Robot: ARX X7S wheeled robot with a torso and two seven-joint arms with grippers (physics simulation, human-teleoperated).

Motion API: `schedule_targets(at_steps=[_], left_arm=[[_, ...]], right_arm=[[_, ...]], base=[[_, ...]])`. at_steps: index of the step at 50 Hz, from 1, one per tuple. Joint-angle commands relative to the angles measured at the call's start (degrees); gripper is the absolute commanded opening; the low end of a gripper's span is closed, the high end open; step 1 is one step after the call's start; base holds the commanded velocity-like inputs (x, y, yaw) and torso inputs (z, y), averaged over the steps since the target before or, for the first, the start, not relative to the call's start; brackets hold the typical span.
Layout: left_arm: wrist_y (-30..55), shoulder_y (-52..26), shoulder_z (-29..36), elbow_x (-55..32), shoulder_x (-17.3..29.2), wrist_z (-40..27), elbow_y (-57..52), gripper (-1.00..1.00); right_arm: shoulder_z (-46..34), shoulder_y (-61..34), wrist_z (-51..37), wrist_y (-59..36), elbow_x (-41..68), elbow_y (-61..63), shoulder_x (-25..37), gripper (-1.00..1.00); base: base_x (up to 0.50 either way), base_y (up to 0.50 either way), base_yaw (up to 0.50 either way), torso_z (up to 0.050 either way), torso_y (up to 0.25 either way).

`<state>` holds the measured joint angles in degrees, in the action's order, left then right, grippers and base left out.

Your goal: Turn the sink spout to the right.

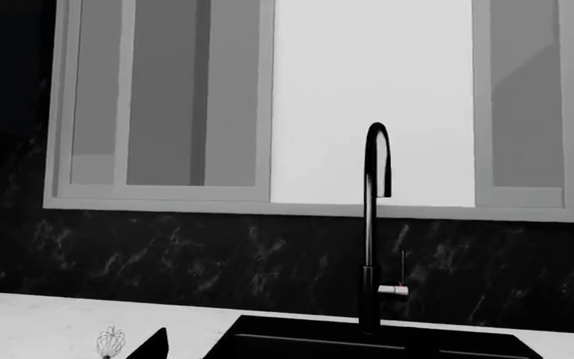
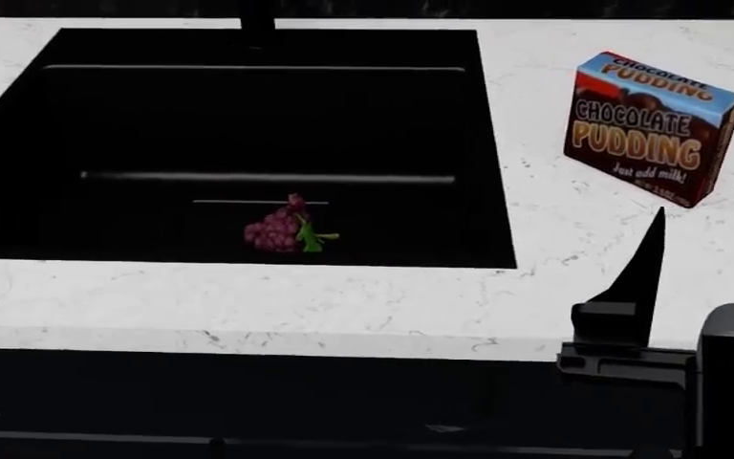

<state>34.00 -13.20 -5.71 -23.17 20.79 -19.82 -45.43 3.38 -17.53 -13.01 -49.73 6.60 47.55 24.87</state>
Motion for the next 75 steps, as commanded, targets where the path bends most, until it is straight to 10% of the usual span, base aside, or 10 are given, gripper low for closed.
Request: schedule_targets(at_steps=[1,75], left_arm=[[-0.1,0.1,0.3,-0.3,0.3,0.0,-0.3,1.00],[0.3,-1.0,0.7,-1.9,1.7,-1.4,-0.4,1.00]], right_arm=[[0.1,-0.2,-0.1,-0.2,0.2,0.1,0.0,1.00],[1.9,1.3,-0.2,0.8,2.5,0.8,0.1,1.00]], base=[[0.04,0.21,0.00,0.000,0.000],[0.24,0.23,0.00,0.000,0.000]])
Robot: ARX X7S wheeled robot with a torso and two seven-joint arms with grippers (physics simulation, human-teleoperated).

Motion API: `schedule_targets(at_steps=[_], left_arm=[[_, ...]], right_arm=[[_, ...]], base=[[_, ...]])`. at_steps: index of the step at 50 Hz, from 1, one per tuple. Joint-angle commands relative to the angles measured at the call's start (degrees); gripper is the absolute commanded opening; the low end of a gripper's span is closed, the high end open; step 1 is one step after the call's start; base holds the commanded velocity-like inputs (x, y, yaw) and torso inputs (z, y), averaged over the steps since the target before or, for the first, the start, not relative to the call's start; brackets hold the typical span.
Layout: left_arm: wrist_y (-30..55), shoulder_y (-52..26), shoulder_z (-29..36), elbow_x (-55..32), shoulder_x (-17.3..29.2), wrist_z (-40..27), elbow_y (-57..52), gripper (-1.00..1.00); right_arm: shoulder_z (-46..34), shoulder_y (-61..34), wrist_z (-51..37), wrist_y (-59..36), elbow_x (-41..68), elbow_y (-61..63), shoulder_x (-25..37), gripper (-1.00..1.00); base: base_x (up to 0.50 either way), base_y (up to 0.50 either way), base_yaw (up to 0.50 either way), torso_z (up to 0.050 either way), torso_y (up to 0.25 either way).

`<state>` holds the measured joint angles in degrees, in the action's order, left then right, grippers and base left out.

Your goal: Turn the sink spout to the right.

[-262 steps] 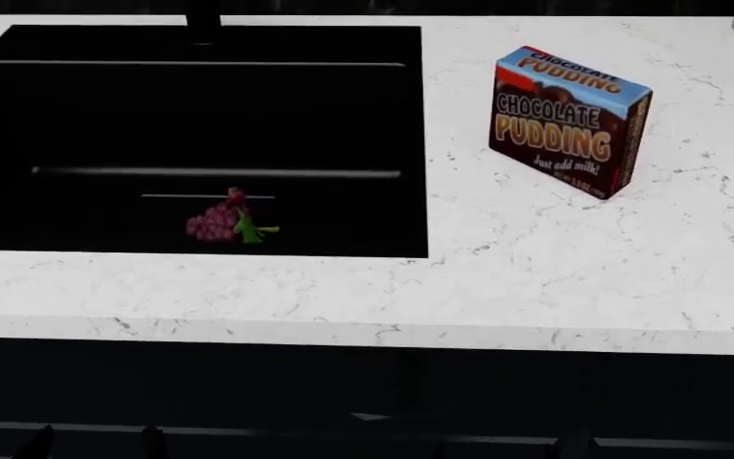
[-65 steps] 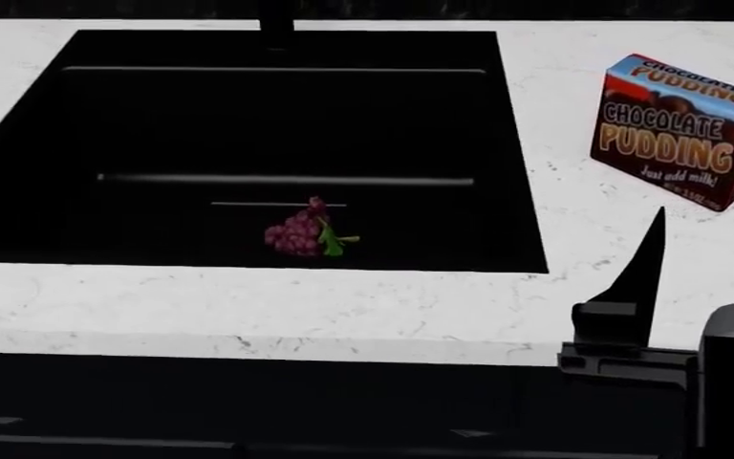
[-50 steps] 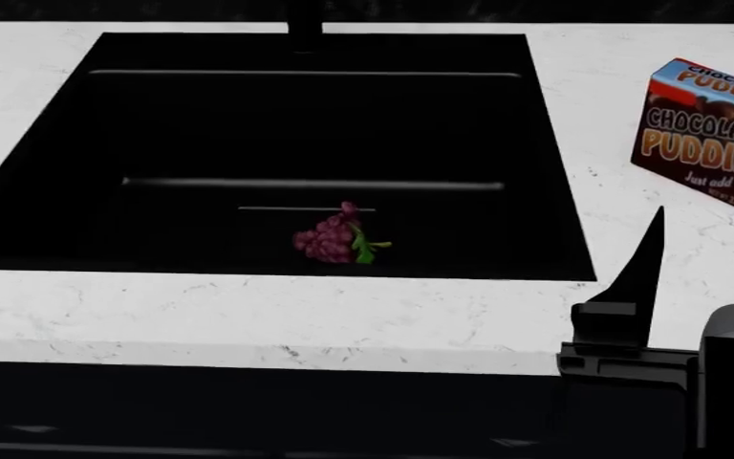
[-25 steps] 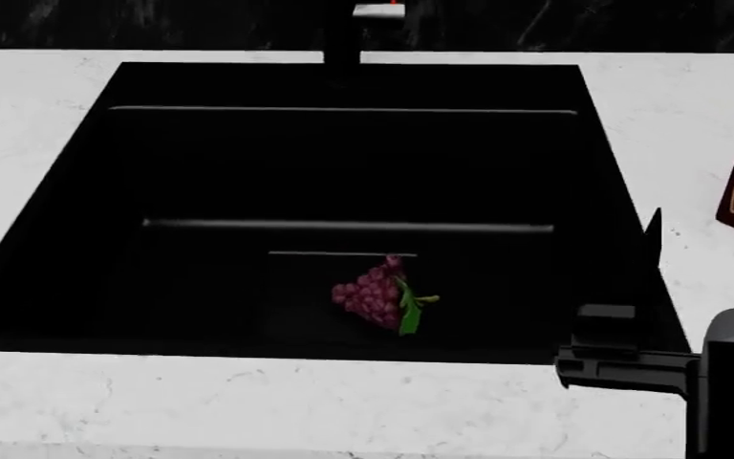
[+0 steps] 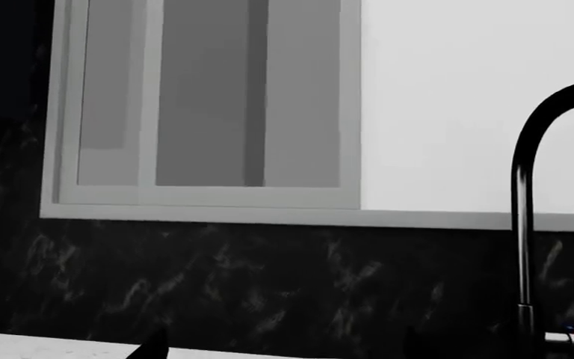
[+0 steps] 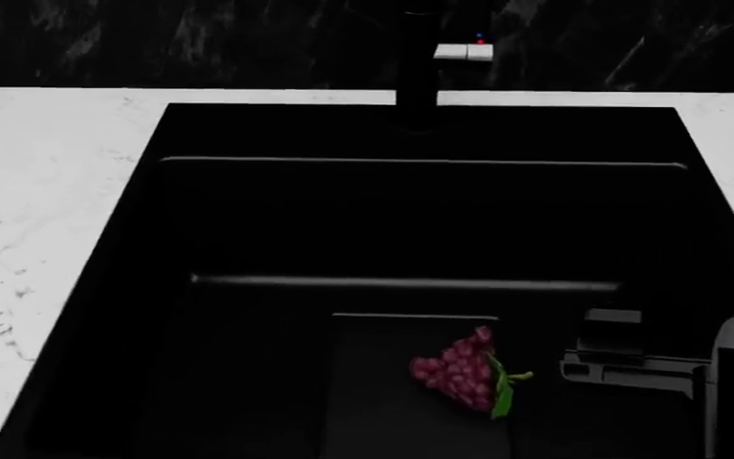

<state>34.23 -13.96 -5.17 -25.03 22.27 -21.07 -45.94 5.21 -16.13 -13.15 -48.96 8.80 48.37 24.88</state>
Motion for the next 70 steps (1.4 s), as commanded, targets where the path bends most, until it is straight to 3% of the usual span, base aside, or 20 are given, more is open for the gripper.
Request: schedule_targets(at_steps=[1,36,70], left_arm=[[0.0,-0.3,0.2,-0.2,0.2,-0.1,0.1,1.00],[-0.7,0.1,0.9,-0.4,0.5,-0.8,0.3,1.00],[-1.0,-0.5,2.0,-0.5,0.5,-1.4,1.2,1.00]], right_arm=[[0.0,0.0,-0.1,0.1,0.2,-0.1,0.1,1.00],[0.2,1.2,-0.4,0.6,0.8,-0.7,-0.1,1.00],[-0.9,1.3,-1.3,0.3,0.4,-1.0,0.4,1.00]], base=[[0.35,0.28,0.00,0.000,0.000],[0.27,0.03,0.00,0.000,0.000],[-0.04,0.00,0.00,0.000,0.000]])
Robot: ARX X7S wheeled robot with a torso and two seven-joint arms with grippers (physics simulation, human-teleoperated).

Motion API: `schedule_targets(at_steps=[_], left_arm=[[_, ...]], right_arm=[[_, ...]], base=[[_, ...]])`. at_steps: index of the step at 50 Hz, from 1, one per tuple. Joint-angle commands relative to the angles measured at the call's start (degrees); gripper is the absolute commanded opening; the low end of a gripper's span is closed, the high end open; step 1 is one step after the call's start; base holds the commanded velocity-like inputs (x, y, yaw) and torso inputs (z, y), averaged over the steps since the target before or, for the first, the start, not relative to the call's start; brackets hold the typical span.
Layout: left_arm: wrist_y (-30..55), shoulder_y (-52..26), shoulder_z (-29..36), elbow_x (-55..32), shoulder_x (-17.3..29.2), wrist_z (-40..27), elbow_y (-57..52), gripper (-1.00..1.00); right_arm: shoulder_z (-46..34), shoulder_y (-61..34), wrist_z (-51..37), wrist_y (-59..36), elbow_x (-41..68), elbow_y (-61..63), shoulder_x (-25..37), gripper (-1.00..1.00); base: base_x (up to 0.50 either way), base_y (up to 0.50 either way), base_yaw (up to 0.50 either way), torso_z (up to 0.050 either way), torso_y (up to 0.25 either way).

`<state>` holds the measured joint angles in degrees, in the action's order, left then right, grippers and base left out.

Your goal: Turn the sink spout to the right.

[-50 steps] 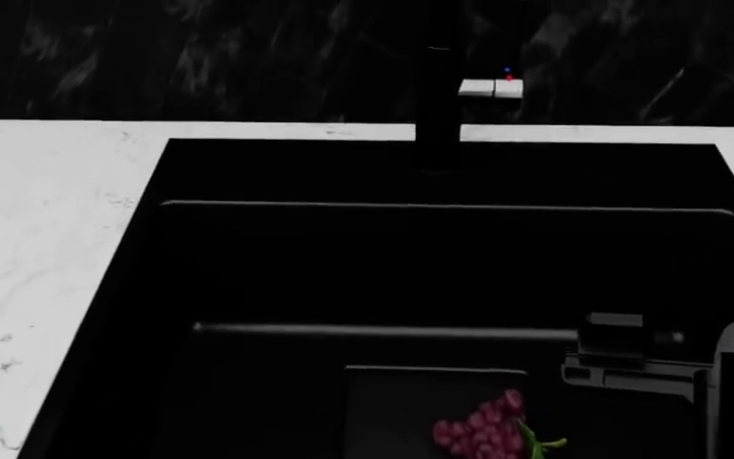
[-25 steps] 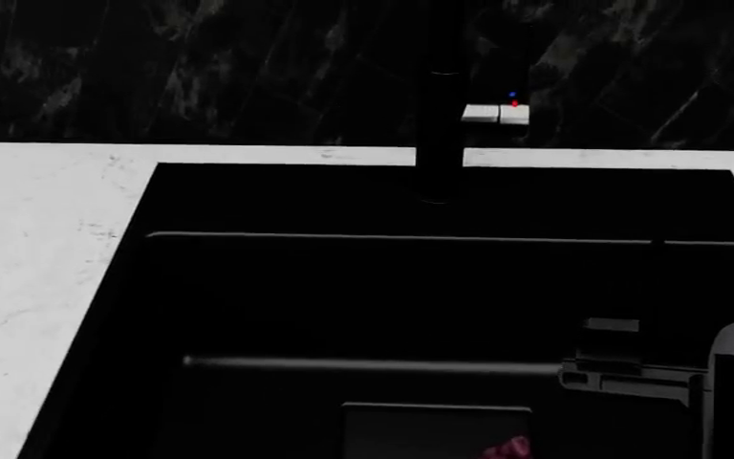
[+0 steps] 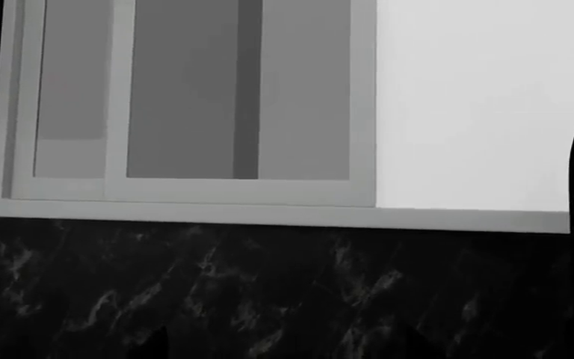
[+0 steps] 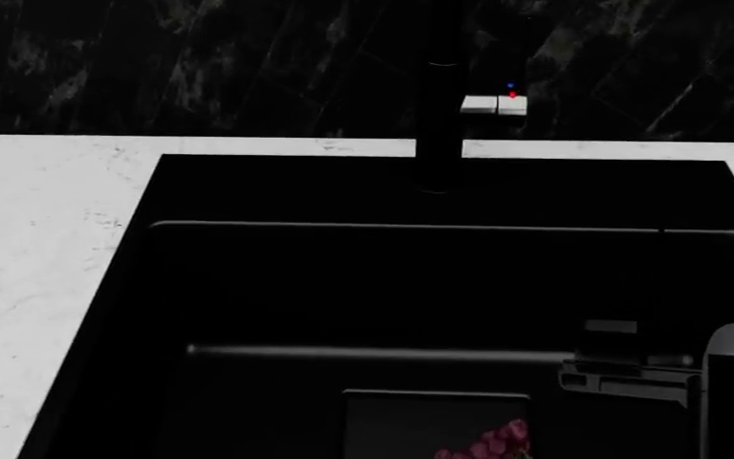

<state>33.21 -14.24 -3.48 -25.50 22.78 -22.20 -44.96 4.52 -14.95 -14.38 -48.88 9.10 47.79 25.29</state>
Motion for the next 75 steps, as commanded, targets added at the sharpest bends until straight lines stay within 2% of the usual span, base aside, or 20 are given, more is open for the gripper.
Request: schedule_targets(at_steps=[1,5,7,10,19,41,59,75], left_arm=[[1.0,-0.5,0.7,0.5,0.4,-0.8,0.1,1.00],[1.5,-0.5,2.9,1.8,1.7,-0.3,-0.3,1.00],[-0.1,0.3,0.3,-1.2,0.2,0.2,0.0,1.00],[-0.3,0.4,0.7,-0.3,0.6,0.0,0.0,1.00],[-1.0,1.0,0.5,-0.5,0.5,0.0,0.1,1.00],[-1.5,0.5,1.9,0.0,0.5,-0.1,0.9,1.00],[-2.3,0.1,3.1,0.2,0.3,0.1,2.1,1.00],[-2.1,-0.7,3.5,-0.1,0.4,-0.2,2.3,1.00]], right_arm=[[-0.3,0.1,-0.1,0.2,0.1,-0.4,0.0,1.00],[-0.2,-0.1,-0.2,0.0,0.3,-0.4,-0.1,1.00],[-0.6,-0.6,-0.2,-0.4,0.3,-0.3,0.0,1.00],[-1.4,-1.9,-0.5,-2.2,0.1,-0.2,0.2,1.00],[-6.8,-12.4,-0.8,-12.9,0.9,-1.5,-0.4,1.00],[-8.8,-26.3,-0.7,-27.9,5.0,1.2,-4.8,1.00],[-10.9,-31.7,-0.9,-34.4,7.1,4.1,-7.1,1.00],[-11.2,-32.2,-1.2,-34.7,7.9,4.7,-7.2,1.00]], base=[[0.00,0.00,0.00,0.000,0.000],[0.00,0.00,0.00,0.000,0.000],[0.00,0.00,0.00,0.000,0.000],[0.00,0.00,0.00,0.000,0.000],[0.00,0.00,0.00,0.000,0.000],[0.00,0.00,0.00,0.000,0.000],[0.00,0.00,0.00,0.000,0.000],[0.00,0.00,0.00,0.000,0.000]])
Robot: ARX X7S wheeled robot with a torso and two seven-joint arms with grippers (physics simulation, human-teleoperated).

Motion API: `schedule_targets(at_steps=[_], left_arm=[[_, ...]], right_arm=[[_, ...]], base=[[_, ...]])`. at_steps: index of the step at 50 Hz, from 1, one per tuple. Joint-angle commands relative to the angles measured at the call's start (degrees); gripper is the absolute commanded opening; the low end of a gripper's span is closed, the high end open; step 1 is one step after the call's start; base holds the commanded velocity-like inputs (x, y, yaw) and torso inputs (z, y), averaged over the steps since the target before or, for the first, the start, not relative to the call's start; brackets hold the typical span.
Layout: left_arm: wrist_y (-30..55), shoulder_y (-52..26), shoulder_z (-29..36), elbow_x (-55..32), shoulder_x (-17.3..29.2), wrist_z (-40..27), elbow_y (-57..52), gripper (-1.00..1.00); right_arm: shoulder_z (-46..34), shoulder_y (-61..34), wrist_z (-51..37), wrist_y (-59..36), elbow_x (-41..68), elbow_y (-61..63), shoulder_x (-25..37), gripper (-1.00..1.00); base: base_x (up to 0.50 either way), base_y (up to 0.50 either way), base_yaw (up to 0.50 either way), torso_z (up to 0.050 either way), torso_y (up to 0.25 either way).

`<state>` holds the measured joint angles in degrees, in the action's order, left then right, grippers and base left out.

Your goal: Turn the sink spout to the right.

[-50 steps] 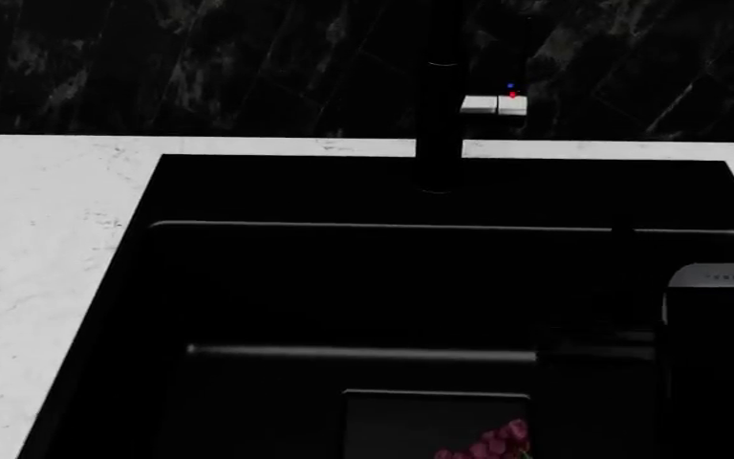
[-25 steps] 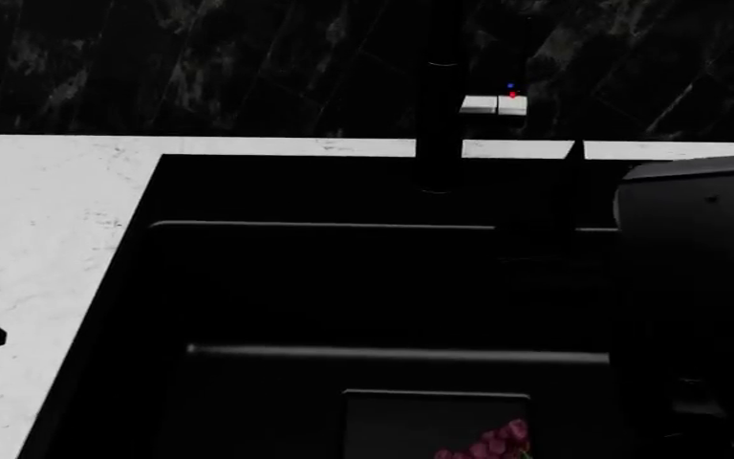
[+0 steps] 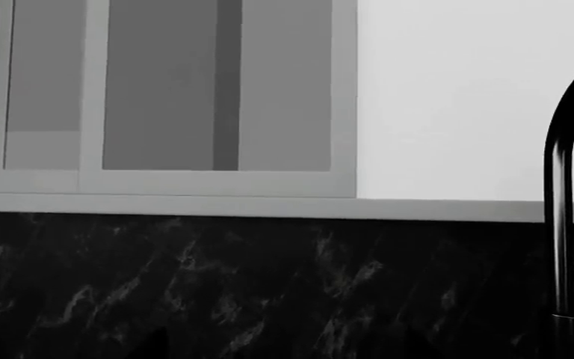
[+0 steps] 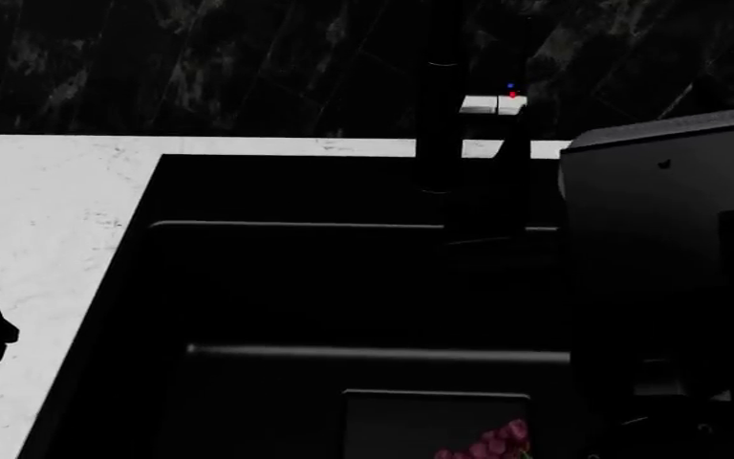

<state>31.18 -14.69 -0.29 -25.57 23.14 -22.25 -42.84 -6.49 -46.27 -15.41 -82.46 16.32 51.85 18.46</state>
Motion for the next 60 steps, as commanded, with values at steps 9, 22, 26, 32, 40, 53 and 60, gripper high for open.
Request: schedule_targets(at_steps=[9,22,26,32,40,53,60], left_arm=[[-0.2,-0.2,0.5,0.2,0.3,-0.4,0.0,1.00],[-0.1,0.0,0.5,-0.4,0.4,-0.4,0.4,1.00],[-0.3,0.0,0.5,-0.4,0.4,-0.4,0.5,1.00],[-0.5,0.1,0.5,-0.4,0.5,-0.6,0.5,1.00],[-0.9,0.2,0.4,-0.3,0.5,-0.8,0.5,1.00],[-0.7,0.1,0.6,-0.3,0.7,-1.2,0.5,1.00],[-0.8,0.1,0.6,-0.5,0.8,-1.2,0.5,1.00]], right_arm=[[-0.3,-1.1,-0.4,-1.1,0.9,0.6,-0.3,1.00],[-3.5,-4.9,-1.0,2.1,0.4,-5.9,-1.2,1.00],[-4.4,-5.8,-1.3,3.1,0.1,-8.0,-1.5,1.00],[-4.9,-8.1,-1.8,2.7,-0.1,-10.4,-2.3,1.00],[-5.7,-12.1,-1.6,1.2,0.5,-12.9,-4.0,1.00],[-6.2,-16.2,-1.4,2.9,1.0,-17.1,-6.6,1.00],[-5.9,-17.0,-1.6,3.5,1.3,-18.3,-7.6,1.00]], base=[[0.00,0.00,0.00,0.000,0.000],[0.00,0.00,0.00,0.000,0.000],[0.00,0.00,0.00,0.000,0.000],[0.00,0.00,0.00,0.000,0.000],[0.00,0.00,0.00,0.000,0.000],[0.00,0.00,0.00,0.000,0.000],[0.00,0.00,0.00,0.000,0.000]])
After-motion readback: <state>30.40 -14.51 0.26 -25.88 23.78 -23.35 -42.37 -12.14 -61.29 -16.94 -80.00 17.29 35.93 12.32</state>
